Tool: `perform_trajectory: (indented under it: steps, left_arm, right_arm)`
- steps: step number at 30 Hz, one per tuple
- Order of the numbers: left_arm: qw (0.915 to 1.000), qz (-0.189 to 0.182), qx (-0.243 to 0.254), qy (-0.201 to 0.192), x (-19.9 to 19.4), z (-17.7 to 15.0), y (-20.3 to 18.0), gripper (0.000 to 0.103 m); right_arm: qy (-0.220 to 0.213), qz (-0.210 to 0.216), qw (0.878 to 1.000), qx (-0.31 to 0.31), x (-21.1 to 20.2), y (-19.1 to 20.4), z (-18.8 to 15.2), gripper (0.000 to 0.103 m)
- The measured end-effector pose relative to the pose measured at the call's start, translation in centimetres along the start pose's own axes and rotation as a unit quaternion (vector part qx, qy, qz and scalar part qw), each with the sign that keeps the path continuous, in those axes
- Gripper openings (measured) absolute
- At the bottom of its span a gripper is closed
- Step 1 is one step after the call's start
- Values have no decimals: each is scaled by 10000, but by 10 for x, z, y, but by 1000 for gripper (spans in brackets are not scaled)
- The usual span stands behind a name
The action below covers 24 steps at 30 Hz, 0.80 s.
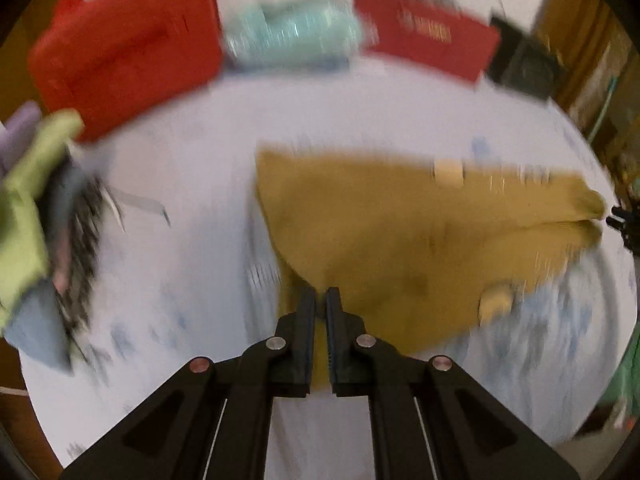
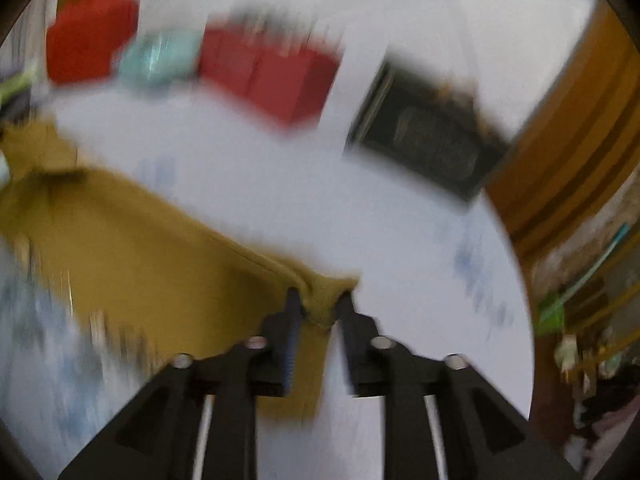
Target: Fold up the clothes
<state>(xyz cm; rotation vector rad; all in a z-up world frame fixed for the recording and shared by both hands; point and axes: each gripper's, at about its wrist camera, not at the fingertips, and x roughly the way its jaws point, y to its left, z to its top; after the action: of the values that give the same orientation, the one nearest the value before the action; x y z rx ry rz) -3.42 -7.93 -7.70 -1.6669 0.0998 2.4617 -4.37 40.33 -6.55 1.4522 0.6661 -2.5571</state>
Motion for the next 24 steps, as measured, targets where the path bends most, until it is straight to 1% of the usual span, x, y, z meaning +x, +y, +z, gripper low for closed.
perform_trajectory:
  steps: [1, 3, 4, 5, 6, 7, 8, 10, 13, 16, 19, 24]
  left_arm:
    - [10000, 8, -33, 50, 2, -3, 1, 7]
    - [9999, 29, -111, 121, 4, -6, 2, 8]
    - [9998, 39, -151, 156, 6, -8, 3, 10]
    - [9996, 50, -190, 191, 7, -10, 4, 14]
    - [9996, 98, -236, 111, 5, -7, 5, 18]
    - [9996, 113, -266, 49, 4, -6, 5, 21]
    - [9994, 135, -322, -33, 3, -1, 5, 26]
    - [9990, 213, -394, -92, 5, 6, 4, 27]
    - [9983, 233, -511, -146, 10, 17, 5, 27]
    - [9979, 185, -595, -200, 14, 23, 10, 28]
    - [9971, 189, -707, -216, 18, 28, 18, 32]
    - [9964, 231, -775, -253, 29, 50, 28, 33]
  right_arm:
    - [329, 39, 9994, 57, 9, -1, -15, 31]
    - [583, 191, 9967, 535, 13, -12, -34, 31]
    - [601, 276, 9941, 864, 11, -20, -40, 31]
    - [576, 377, 9903, 1211, 8, -29, -42, 31]
    - [544, 480, 9852, 1556, 5, -38, -44, 31]
    - [523, 541, 9808, 1800, 2, -44, -44, 31]
    - [524, 613, 9757, 2037, 3, -50, -42, 31]
    - [531, 758, 9658, 2422, 5, -56, -39, 32]
    - [524, 938, 9553, 2756, 14, -53, -34, 32]
    - [618, 1061, 9498, 2877, 25, -47, -31, 33]
    - [669, 1070, 9474, 2941, 32, -46, -29, 33]
    - [672, 1083, 9454, 3001, 43, -50, -19, 36]
